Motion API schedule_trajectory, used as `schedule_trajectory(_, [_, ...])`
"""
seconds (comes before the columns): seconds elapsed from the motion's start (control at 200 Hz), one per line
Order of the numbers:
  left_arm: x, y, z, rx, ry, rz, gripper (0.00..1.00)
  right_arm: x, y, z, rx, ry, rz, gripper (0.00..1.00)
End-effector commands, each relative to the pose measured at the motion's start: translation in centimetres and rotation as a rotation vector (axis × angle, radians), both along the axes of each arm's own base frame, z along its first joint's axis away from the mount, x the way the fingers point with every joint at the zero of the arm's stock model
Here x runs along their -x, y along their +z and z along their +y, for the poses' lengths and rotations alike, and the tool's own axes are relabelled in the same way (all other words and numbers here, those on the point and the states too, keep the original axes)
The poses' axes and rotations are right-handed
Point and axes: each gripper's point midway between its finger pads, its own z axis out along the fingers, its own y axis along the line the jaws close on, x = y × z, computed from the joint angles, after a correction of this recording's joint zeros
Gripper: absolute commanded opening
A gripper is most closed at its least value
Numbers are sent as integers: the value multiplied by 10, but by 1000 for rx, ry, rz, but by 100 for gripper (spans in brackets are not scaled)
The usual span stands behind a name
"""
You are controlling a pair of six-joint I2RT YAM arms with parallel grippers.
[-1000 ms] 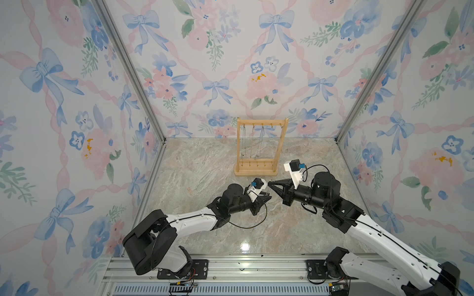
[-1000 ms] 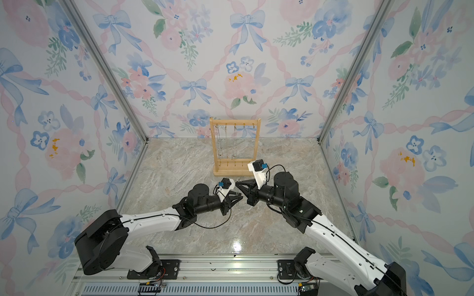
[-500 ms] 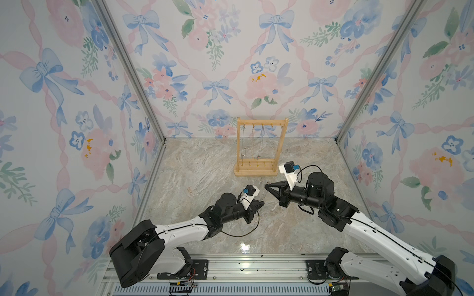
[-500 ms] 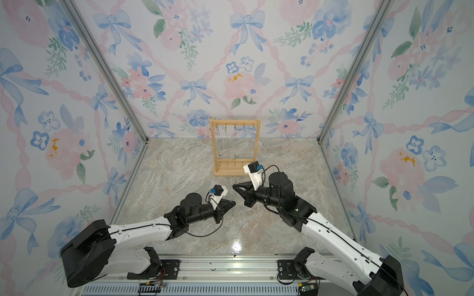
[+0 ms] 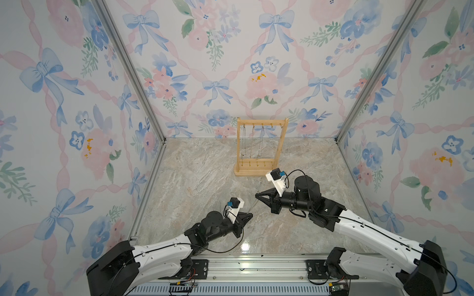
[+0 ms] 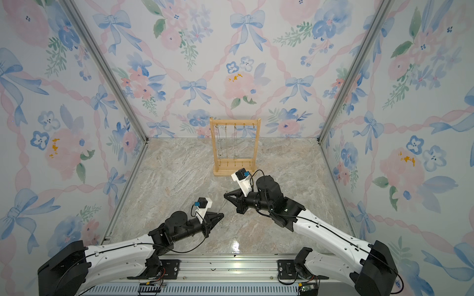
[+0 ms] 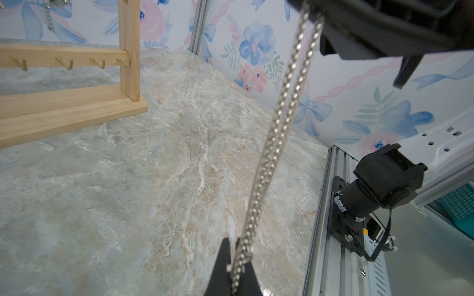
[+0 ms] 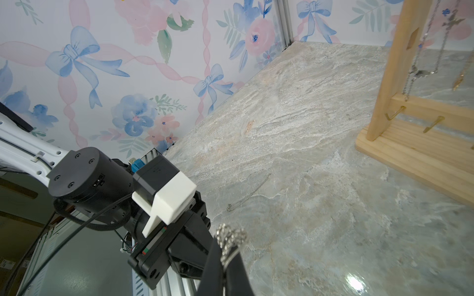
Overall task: Take the necklace off the jewelry display stand
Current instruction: Place the necklace at the center of the board.
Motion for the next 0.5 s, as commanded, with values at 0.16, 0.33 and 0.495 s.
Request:
schedule_trajectory(0.16, [14,-41,32,-22,102,181,0,13,-3,24,-23,79,-63,0])
schedule_trajectory(0.33, [24,-52,42,-51,117,252,0,21,-12,33,-6,118,-75,0])
schedule_trajectory(0.495, [34,-58,46,-27,103,321,0,20,-22,37,9,129,-72,0])
